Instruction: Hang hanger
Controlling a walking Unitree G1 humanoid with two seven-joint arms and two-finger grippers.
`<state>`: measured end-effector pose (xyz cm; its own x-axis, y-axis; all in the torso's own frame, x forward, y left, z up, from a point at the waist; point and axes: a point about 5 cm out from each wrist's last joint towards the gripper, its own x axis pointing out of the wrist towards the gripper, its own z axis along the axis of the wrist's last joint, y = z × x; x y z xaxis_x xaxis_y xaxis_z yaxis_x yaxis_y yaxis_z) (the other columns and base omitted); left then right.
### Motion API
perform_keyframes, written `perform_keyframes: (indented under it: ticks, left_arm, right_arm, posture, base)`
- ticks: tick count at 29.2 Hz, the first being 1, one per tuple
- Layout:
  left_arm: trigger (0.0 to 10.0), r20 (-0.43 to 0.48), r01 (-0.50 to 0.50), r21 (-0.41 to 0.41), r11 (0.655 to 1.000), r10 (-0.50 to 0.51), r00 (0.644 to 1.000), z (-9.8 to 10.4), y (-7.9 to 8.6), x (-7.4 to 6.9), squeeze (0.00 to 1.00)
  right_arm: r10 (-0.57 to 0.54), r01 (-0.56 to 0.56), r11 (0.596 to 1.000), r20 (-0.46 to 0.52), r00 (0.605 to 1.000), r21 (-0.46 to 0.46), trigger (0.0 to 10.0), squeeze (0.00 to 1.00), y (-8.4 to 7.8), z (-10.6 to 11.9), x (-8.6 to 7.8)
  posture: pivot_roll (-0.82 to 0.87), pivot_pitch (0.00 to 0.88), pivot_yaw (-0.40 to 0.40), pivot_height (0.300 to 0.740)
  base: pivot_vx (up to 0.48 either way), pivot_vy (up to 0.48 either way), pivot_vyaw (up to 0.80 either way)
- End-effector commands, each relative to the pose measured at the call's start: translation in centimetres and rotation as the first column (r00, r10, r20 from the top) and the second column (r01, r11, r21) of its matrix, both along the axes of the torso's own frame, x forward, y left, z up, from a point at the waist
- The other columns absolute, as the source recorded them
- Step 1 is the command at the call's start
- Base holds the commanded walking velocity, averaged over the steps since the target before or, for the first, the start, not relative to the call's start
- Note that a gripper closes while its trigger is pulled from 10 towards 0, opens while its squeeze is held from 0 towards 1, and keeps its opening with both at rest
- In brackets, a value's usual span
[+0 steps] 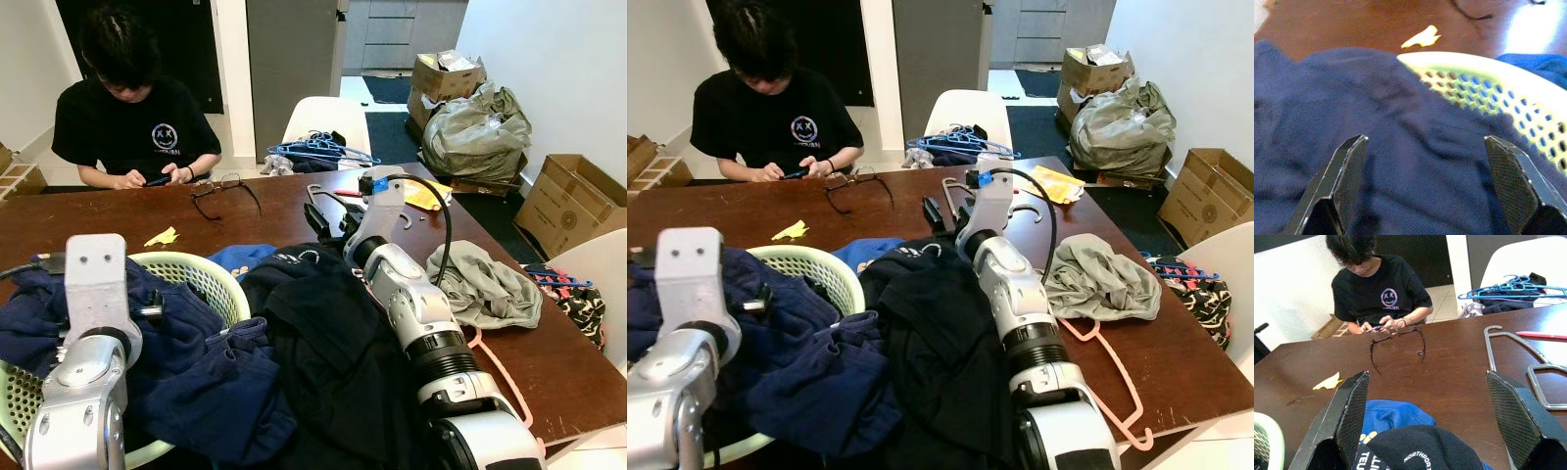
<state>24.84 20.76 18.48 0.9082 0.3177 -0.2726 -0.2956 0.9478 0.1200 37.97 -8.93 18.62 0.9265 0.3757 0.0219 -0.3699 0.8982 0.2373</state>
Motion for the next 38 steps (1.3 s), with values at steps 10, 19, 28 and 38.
perform_keyframes:
  ticks: [10,19,28,38]
  left_arm:
    - [10.0,-0.014,0.11,-0.034,0.993,-0.111,0.994,-1.3,-1.7,2.1,0.0]
    - [10.0,-0.1,0.072,-0.054,0.996,-0.078,0.992,-2.6,-1.4,1.9,0.0]
    - [0.0,-0.115,0.08,-0.076,0.994,-0.089,0.989,-3.1,-1.2,1.9,0.0]
    - [0.0,-0.11,0.067,-0.07,0.995,-0.074,0.991,-2.9,-0.8,1.8,0.0]
  right_arm:
    - [-0.023,0.024,1.0,0.027,0.999,-0.014,10.0,0.0,-0.6,0.8,0.4]
    - [-0.041,0.041,0.999,0.033,0.999,-0.014,10.0,0.0,-1.1,0.9,0.4]
    - [-0.053,0.054,0.999,0.04,0.998,-0.011,10.0,0.0,-1.4,1.2,0.5]
    - [-0.057,0.057,0.998,0.042,0.997,-0.01,10.0,0.0,-1.5,1.3,0.5]
  posture:
    - [0.12,0.0,-0.014,0.74]
    - [0.11,0.0,-0.009,0.74]
    - [0.11,0.0,-0.007,0.74]
    - [0.11,0.0,-0.003,0.74]
  base:
    - [0.0,0.0,0.0]
    - [0.0,0.0,0.0]
    - [0.0,0.0,0.0]
    - [0.0,0.0,0.0]
